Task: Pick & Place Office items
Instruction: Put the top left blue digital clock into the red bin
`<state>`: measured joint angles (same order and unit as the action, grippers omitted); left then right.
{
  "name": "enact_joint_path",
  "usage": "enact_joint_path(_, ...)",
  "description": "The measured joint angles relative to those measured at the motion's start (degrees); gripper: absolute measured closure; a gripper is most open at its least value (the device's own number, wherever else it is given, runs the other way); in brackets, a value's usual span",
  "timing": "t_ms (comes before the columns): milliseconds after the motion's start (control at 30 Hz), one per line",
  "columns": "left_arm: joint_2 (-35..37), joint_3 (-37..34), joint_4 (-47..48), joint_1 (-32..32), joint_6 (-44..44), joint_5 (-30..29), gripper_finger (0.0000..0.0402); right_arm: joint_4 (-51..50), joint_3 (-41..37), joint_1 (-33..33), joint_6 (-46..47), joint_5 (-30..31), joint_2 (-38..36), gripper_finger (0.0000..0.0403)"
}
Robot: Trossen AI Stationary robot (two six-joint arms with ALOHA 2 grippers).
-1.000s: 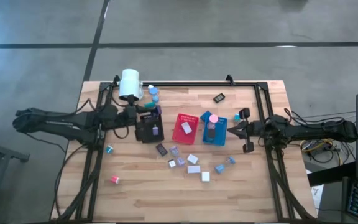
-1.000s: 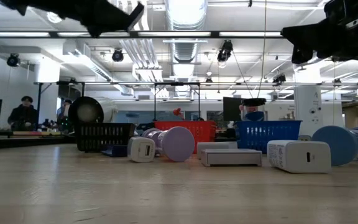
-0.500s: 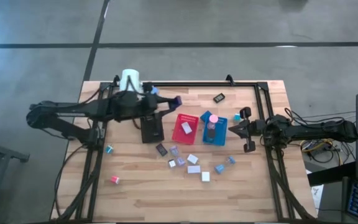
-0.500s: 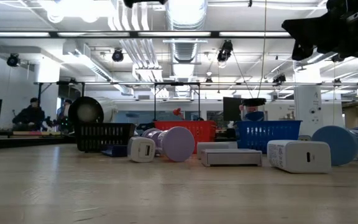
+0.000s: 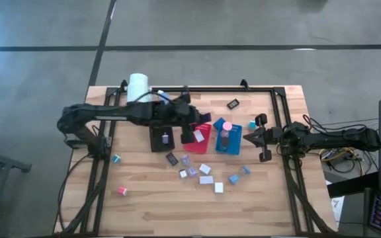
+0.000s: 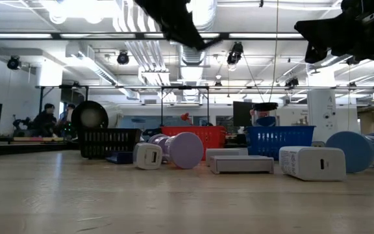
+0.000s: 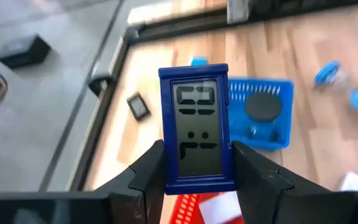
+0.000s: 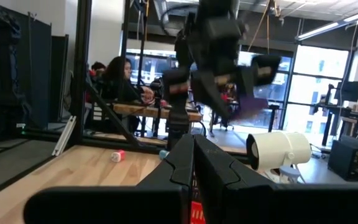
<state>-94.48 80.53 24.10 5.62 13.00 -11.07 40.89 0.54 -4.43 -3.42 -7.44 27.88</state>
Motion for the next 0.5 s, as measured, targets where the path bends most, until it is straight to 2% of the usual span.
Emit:
enact_joint_path(333, -11.4, -0.1, 0.2, 0.7, -5.2, 1.6, 0.0251, -0.1, 0.0, 0.0, 0.0, 0.0, 0.0, 0.0394)
enact_joint_path(500, -15.0, -0.2, 0.5, 0.8, -11.9, 1.6, 0.0251, -0.1, 0.0, 0.0, 0.0, 0.0, 0.0, 0.0394)
